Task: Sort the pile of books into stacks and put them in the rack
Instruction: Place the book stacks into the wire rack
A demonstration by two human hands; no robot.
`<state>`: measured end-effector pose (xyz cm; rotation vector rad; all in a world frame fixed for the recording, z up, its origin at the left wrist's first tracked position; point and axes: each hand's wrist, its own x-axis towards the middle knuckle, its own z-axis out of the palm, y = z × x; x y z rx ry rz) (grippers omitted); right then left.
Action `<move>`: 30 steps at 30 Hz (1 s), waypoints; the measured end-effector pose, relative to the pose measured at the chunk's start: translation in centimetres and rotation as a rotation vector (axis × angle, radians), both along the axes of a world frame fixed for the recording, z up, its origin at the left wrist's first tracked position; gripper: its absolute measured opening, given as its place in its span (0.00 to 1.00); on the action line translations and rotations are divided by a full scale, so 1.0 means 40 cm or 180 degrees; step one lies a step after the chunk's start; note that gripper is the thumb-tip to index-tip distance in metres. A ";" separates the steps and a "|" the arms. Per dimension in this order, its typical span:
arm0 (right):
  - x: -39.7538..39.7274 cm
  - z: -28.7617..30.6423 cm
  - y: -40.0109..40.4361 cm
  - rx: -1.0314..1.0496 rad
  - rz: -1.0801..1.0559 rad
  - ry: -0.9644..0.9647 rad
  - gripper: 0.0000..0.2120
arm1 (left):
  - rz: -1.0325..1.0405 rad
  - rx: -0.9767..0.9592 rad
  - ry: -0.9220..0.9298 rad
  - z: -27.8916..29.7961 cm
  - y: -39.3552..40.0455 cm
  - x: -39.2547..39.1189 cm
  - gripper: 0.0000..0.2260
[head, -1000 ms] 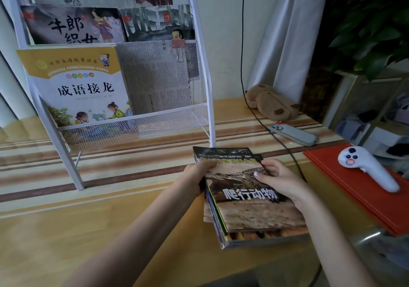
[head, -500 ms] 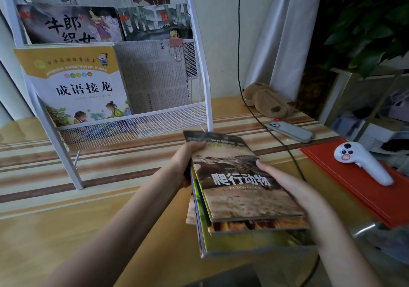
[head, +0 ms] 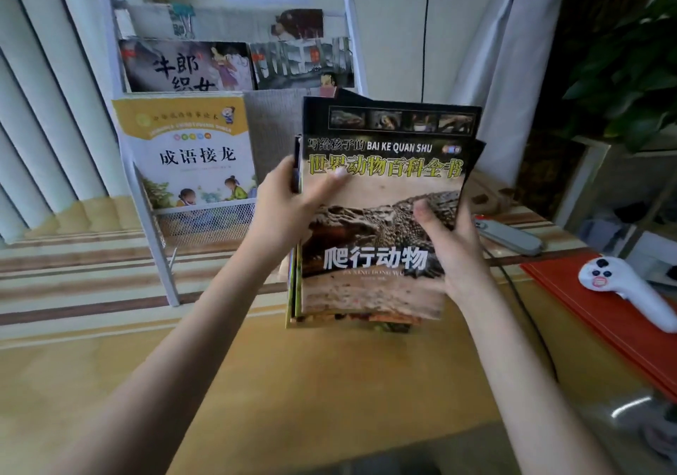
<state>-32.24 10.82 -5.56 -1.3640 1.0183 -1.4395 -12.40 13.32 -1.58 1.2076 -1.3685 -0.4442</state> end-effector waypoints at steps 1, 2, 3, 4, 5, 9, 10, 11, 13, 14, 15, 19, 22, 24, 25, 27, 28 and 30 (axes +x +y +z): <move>0.009 0.000 -0.017 -0.0033 0.0036 0.0024 0.23 | -0.0052 -0.0143 -0.0101 0.003 0.005 0.011 0.14; 0.017 0.002 -0.024 -0.0077 0.0087 0.0073 0.25 | -0.0164 -0.0198 -0.0098 -0.005 0.010 0.023 0.16; 0.022 -0.007 -0.035 -0.0162 0.0179 0.0133 0.29 | -0.0266 -0.0198 0.0029 -0.020 0.013 0.032 0.19; 0.032 -0.013 -0.038 -0.0255 0.0303 0.0189 0.33 | -0.0285 -0.0184 0.0180 -0.040 0.014 0.041 0.24; 0.042 -0.023 -0.040 -0.0283 0.0429 0.0211 0.35 | -0.0230 -0.0144 0.0287 -0.059 0.014 0.051 0.29; 0.070 -0.054 -0.049 -0.0184 0.0611 0.0318 0.21 | -0.0406 0.0227 0.0595 -0.125 -0.003 0.062 0.33; 0.071 -0.063 -0.055 -0.0175 0.0587 0.0416 0.18 | -0.0372 0.0319 0.0711 -0.144 -0.012 0.063 0.35; 0.072 -0.075 -0.061 -0.0167 0.0568 0.0519 0.16 | -0.0300 0.0355 0.0744 -0.162 -0.019 0.063 0.36; 0.078 -0.099 -0.060 -0.0086 0.0474 0.0540 0.15 | -0.0188 0.0275 0.0739 -0.188 -0.028 0.062 0.32; 0.084 -0.109 -0.057 -0.0073 0.0377 0.0493 0.15 | -0.0148 0.0242 0.0807 -0.192 -0.031 0.058 0.29; 0.089 -0.118 -0.057 -0.0125 0.0263 0.0444 0.15 | -0.0109 0.0205 0.0924 -0.193 -0.037 0.053 0.27; 0.116 -0.119 -0.072 -0.0404 -0.0008 0.0223 0.14 | 0.0128 -0.0120 0.1101 -0.175 -0.054 0.015 0.19; 0.133 -0.056 -0.090 -0.0716 -0.0047 0.0039 0.15 | 0.0310 -0.0531 0.1150 -0.111 -0.054 0.014 0.15; 0.148 0.035 -0.106 -0.1014 0.0148 -0.0068 0.14 | 0.0331 -0.0986 0.1048 -0.019 -0.057 0.021 0.16; 0.156 0.092 -0.117 -0.1151 0.0260 -0.0115 0.14 | 0.0315 -0.1239 0.0966 0.037 -0.064 0.028 0.16; 0.165 0.207 -0.166 -0.1373 0.0378 -0.0125 0.13 | 0.0336 -0.1593 0.0831 0.152 -0.098 0.048 0.16; 0.170 0.259 -0.197 -0.1465 0.0400 -0.0059 0.13 | 0.0384 -0.1658 0.0768 0.200 -0.124 0.061 0.16; 0.181 0.340 -0.260 -0.1576 0.0347 0.0300 0.14 | 0.0484 -0.1561 0.0521 0.268 -0.181 0.092 0.18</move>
